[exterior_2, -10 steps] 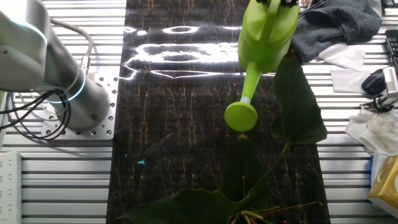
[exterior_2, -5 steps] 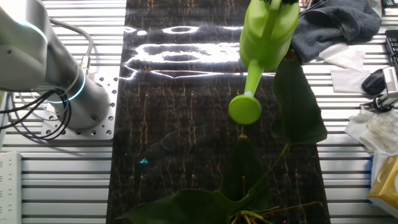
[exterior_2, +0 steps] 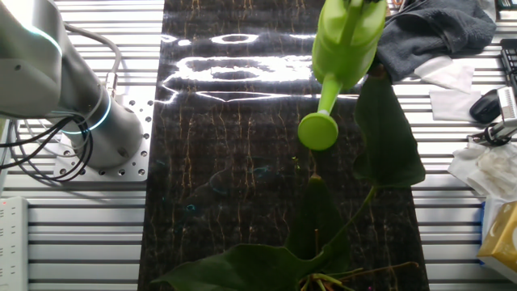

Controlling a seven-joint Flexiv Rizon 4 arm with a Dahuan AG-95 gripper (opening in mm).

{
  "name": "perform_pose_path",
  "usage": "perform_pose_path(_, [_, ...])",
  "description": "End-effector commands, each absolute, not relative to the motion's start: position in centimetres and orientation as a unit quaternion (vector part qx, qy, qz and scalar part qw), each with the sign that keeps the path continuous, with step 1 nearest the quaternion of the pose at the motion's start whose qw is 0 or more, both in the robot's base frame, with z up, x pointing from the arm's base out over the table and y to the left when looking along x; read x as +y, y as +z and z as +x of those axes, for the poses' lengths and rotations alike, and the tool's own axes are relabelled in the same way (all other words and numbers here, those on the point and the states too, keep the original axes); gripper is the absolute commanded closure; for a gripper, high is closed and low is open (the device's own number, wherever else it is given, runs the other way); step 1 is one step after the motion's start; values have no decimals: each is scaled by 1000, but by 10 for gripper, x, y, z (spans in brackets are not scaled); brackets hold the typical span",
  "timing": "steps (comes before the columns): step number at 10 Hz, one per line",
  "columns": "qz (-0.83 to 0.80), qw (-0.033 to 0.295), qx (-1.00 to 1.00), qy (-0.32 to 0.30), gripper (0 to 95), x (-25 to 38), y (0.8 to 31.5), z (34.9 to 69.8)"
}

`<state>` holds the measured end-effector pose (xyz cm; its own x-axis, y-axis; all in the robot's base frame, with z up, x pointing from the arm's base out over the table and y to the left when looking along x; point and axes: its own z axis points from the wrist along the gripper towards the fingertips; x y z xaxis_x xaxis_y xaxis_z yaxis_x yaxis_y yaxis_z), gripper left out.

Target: Water the plant

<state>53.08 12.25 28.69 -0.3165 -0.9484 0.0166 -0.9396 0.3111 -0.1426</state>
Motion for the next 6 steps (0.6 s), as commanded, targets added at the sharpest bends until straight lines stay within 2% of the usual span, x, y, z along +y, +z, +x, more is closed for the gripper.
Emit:
perform_pose_path(1, [-583, 35, 809, -62, 950, 124, 282, 530])
perform_pose_path(6, [-587, 36, 807, -60, 950, 128, 258, 529])
